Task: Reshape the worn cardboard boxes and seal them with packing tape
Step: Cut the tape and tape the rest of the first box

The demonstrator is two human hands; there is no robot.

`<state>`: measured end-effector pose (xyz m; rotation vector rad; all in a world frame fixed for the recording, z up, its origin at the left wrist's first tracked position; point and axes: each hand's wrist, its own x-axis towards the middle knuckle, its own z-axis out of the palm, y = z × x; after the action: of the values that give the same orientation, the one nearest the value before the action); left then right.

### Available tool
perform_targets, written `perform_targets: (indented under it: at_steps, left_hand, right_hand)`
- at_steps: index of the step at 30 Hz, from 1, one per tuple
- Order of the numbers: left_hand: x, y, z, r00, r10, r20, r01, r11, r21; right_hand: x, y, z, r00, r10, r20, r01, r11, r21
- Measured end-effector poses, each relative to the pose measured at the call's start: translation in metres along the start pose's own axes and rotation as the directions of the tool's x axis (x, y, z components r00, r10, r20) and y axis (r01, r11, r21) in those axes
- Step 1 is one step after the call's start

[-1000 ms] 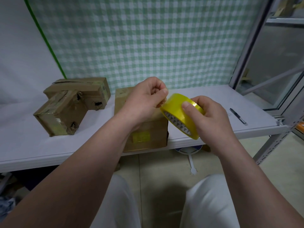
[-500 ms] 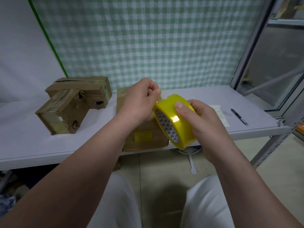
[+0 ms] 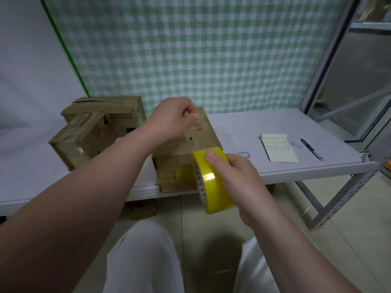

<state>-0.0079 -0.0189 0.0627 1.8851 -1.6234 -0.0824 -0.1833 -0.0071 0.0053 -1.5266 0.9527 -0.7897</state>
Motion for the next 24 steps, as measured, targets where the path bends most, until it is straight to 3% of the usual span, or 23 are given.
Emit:
perform_targets:
  at_steps: [7,17,24]
  left_hand:
    - [0.016,-0.029,0.014,0.993,-0.032,0.115,0.022,0.996,0.089]
    - [0.033,-0.052,0.032,0.984,-0.046,0.169,0.032,0.996,0.088]
    - [0.040,-0.065,0.042,0.982,-0.044,0.182,0.035,0.998,0.052]
  right_hand:
    - [-0.004,0.011,0.027,0.998,0.067,-0.001,-0.066,0.983,0.173]
    - [0.013,0.015,0.040,0.990,0.069,-0.126,-0.050,0.988,0.143]
    - [0.021,0.009,0.039,0.985,0.141,-0.101,-0.117,0.970,0.213]
